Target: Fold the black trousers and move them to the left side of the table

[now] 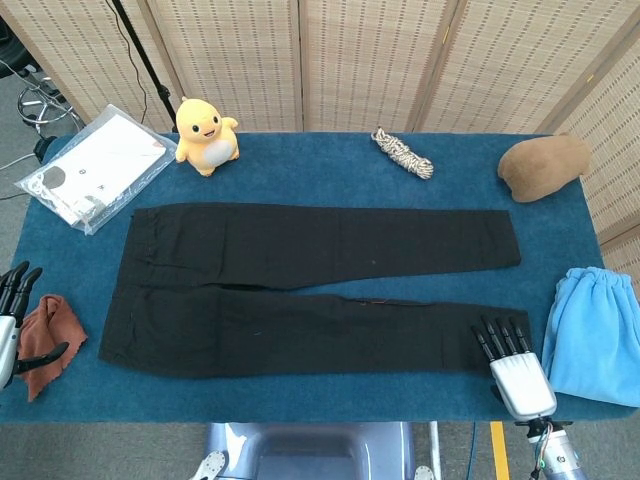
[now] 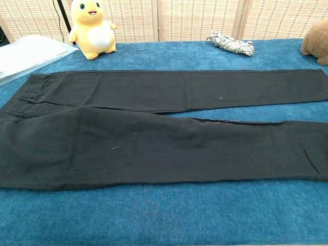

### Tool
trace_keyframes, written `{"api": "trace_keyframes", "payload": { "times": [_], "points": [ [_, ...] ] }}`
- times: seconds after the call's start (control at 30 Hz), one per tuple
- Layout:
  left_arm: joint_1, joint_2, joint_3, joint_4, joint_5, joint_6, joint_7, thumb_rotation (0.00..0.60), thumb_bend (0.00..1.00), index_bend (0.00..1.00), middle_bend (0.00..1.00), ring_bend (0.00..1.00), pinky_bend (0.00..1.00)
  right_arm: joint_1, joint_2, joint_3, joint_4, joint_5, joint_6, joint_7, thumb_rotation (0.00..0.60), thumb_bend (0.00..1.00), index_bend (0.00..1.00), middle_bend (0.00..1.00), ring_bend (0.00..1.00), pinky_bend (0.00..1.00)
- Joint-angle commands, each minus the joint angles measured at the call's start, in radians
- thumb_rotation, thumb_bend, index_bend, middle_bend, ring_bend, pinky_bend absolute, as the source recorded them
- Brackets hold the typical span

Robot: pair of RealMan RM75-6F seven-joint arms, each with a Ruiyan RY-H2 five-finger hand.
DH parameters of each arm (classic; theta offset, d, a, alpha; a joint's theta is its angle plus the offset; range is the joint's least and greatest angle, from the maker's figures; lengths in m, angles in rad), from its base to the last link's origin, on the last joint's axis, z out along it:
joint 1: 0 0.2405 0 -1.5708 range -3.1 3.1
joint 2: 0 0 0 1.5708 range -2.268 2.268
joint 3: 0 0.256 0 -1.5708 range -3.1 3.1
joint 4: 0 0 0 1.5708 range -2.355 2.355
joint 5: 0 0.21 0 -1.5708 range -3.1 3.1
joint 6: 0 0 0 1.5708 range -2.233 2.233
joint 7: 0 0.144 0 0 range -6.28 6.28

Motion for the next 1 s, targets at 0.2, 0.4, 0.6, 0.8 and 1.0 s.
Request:
{"api": "trace_keyframes", "payload": {
  "times": [0.2, 0.4, 0.6, 0.8, 1.0],
  "points": [
    [-0.001, 0.001, -0.007, -0.001, -0.013, -0.001, -0.002, 0.600, 0.00, 0.00, 0.00, 0.00, 0.00, -0.002, -0.044, 0.002, 0.050, 0.007, 0.013, 0.046, 0.600, 0.00, 0.03, 0.00, 0.00, 0.00],
    [-0.007, -0.002, -0.012, 0.000, -0.027, -0.012, 0.004, 0.600, 0.00, 0.00, 0.00, 0.00, 0.00, 0.000, -0.061, 0.009, 0.071, 0.015, 0.018, 0.060, 0.600, 0.00, 0.03, 0.00, 0.00, 0.00],
    [-0.007, -0.005, -0.014, 0.000, -0.031, -0.013, 0.008, 0.600, 0.00, 0.00, 0.00, 0.00, 0.00, 0.003, -0.073, 0.008, 0.088, 0.026, 0.007, 0.067, 0.600, 0.00, 0.03, 0.00, 0.00, 0.00],
    [-0.005, -0.003, -0.017, -0.002, -0.037, -0.010, 0.003, 0.600, 0.00, 0.00, 0.00, 0.00, 0.00, 0.010, -0.086, 0.011, 0.106, 0.035, -0.005, 0.072, 0.600, 0.00, 0.03, 0.00, 0.00, 0.00],
    [-0.004, -0.001, -0.018, -0.001, -0.039, -0.009, -0.004, 0.600, 0.00, 0.00, 0.00, 0.00, 0.00, 0.021, -0.119, 0.018, 0.160, 0.044, -0.016, 0.097, 0.600, 0.00, 0.04, 0.00, 0.00, 0.00]
  ]
}}
